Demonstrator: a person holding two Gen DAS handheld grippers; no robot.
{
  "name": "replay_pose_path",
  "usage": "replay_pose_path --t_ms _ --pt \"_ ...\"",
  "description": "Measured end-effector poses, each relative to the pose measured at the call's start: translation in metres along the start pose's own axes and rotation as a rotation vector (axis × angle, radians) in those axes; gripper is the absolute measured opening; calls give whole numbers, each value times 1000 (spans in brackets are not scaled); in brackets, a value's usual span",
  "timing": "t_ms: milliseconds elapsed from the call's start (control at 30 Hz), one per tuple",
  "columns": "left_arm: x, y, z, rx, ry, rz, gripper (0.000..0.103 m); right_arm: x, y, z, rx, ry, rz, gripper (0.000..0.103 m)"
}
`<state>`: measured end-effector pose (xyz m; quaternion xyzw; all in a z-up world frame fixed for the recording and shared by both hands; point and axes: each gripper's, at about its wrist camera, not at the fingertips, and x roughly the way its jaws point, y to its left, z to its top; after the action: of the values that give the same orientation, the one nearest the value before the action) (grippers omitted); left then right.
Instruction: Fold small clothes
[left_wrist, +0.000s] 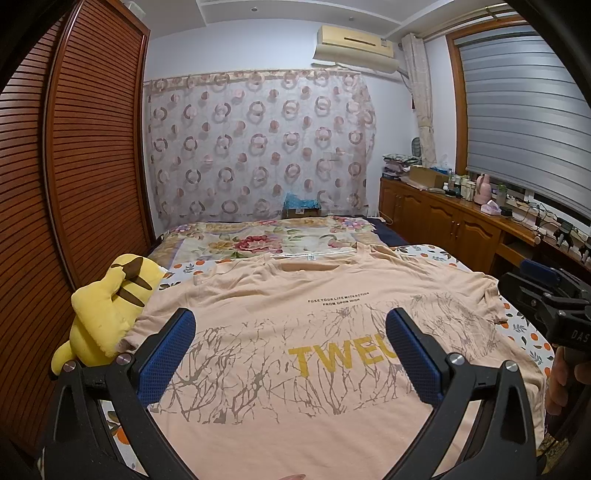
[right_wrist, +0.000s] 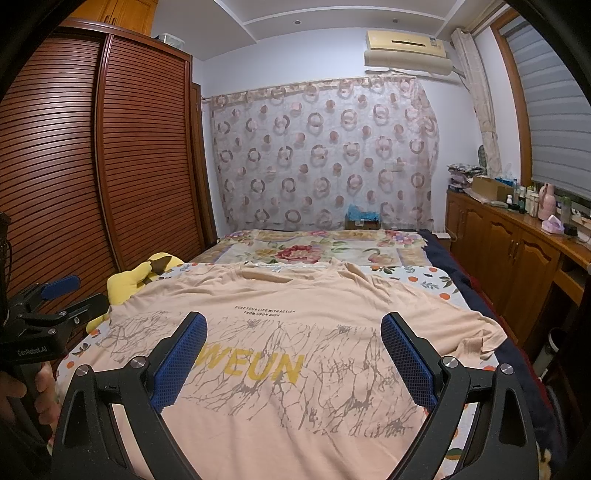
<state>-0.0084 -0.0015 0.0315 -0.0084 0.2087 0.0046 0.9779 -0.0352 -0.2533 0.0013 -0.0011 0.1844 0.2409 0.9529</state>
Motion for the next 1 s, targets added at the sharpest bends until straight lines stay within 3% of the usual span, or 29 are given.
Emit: replay_pose_path --t_ms 767,1000 --pt "-4 -11 -1 5 -6 1 103 -1 -2 0 4 0 4 96" --pt "-6 -13 14 7 -14 0 103 -1 -2 0 2 -2 7 96"
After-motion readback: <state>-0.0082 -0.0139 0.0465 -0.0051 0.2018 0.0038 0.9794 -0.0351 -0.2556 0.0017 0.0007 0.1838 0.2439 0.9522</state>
